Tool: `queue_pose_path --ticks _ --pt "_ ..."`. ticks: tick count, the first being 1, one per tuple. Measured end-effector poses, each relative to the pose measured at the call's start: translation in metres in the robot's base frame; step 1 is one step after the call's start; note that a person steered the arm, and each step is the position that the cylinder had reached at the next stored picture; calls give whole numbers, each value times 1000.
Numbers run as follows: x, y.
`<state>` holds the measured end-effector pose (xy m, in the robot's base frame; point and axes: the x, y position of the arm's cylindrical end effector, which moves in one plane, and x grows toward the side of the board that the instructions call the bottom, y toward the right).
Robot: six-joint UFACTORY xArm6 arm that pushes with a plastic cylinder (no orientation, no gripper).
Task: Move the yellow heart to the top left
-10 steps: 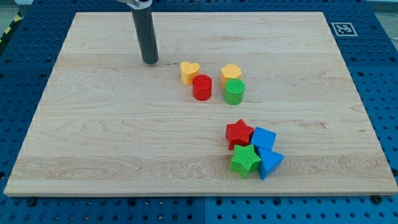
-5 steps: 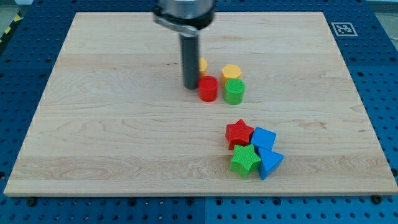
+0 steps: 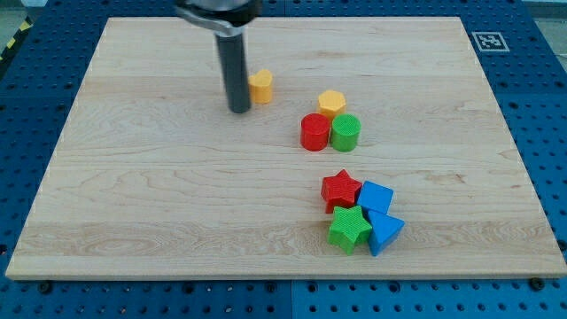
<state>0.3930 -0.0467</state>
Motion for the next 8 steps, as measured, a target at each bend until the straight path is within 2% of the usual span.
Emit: queue_pose_path --ticks 1,2,3,4,5,6,7,8 --pt "-13 34" --pt "-42 -5" --pt "-53 -69" --pt "-54 -66" --pt "-54 -13" --pt "-72 -13" --pt "-96 -93" --pt "-103 -126"
